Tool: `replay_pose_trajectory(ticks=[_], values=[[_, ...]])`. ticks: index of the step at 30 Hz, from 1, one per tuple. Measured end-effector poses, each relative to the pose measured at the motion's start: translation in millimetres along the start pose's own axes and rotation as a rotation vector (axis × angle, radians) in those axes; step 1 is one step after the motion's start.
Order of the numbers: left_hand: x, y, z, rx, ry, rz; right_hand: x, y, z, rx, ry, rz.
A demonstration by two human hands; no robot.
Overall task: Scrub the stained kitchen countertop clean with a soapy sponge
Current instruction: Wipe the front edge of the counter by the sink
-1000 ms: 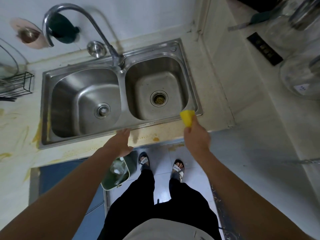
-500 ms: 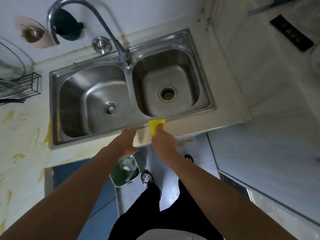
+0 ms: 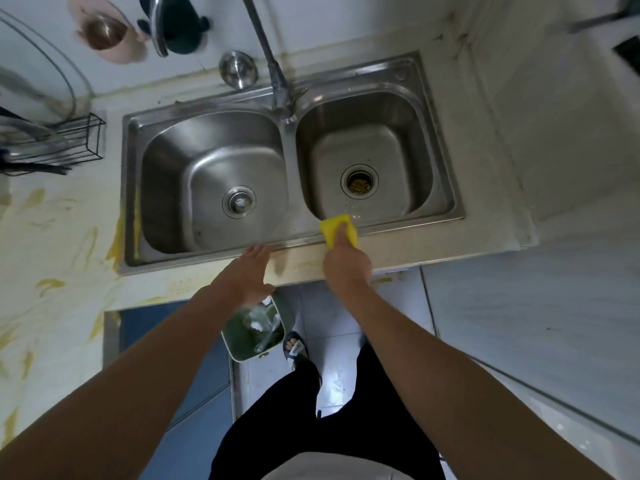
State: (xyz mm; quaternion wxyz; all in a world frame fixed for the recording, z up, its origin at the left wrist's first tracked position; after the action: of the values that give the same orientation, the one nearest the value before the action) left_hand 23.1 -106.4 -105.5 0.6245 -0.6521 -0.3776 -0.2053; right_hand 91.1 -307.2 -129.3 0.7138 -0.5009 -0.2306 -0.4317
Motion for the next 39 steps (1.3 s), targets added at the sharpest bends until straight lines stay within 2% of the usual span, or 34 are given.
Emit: replay_pose_trajectory(ticks=[4,6,9,12,14,17,20,22,25,27,29,31,33,34,36,39], values=[[-4.8,4.0,16.2,0.017,0.023,0.046,-19.3,-12.9,25.8,0.187,-0.008,0.125],[-6.0,5.0,18.4,0.007,0.026,0.067,6.3,-14.9,2.9,0.199,-0.02,0.015],[-8.5,7.0,13.5,-0.004,0.034,0.08,67.5,-18.2,-85.5,-0.069,-0.005,-0.241],[-10.9,12.6,12.6,0.003,0.051,0.098,94.8,-32.1,-157.0,-0.39,0.021,-0.33],[-11.4,14.6,12.4,0.002,0.086,0.11,73.0,-33.1,-147.0,-0.415,0.057,-0.274],[-11.2,15.5,15.3,-0.012,0.098,0.137,18.2,-30.4,-77.2,-0.311,0.143,-0.183],[-13.0,16.1,20.3,-0.036,0.115,0.159,-39.5,-25.1,-3.2,-0.13,-0.077,-0.087],[-12.3,15.3,21.3,-0.054,0.132,0.166,-60.7,-25.5,24.8,-0.014,-0.136,-0.024],[-9.0,13.0,22.1,-0.078,0.122,0.166,-47.0,-29.2,30.9,0.141,-0.126,0.066],[-7.2,9.5,22.3,-0.106,0.095,0.153,-13.2,-30.8,14.7,0.193,-0.111,0.003],[-7.8,6.1,23.3,-0.129,0.067,0.147,33.8,-28.2,-19.3,0.111,-0.109,-0.179],[-7.5,2.1,25.1,-0.154,0.051,0.137,71.0,-27.8,-67.3,-0.105,-0.045,-0.329],[-8.4,0.7,27.7,-0.169,0.025,0.127,75.8,-28.4,-104.5,-0.344,0.044,-0.352],[-8.8,-0.2,29.4,-0.181,0.014,0.119,64.4,-29.3,-106.6,-0.405,0.082,-0.332],[-9.8,0.3,31.8,-0.194,-0.007,0.111,23.1,-34.1,-84.1,-0.408,0.226,-0.3],[-11.2,3.3,37.2,-0.201,0.007,0.105,-46.7,-45.4,-13.7,-0.274,0.333,-0.224]])
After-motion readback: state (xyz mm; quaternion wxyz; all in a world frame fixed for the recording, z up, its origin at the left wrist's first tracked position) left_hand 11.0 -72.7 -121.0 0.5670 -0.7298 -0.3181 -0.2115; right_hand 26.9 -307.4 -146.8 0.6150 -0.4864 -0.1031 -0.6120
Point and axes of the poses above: each hand's wrist, its own y-axis towards the middle knuckle, its own x-axis out of the back of the hand, z = x × y, the point moved 7 cm from there along y, towards the middle knuckle
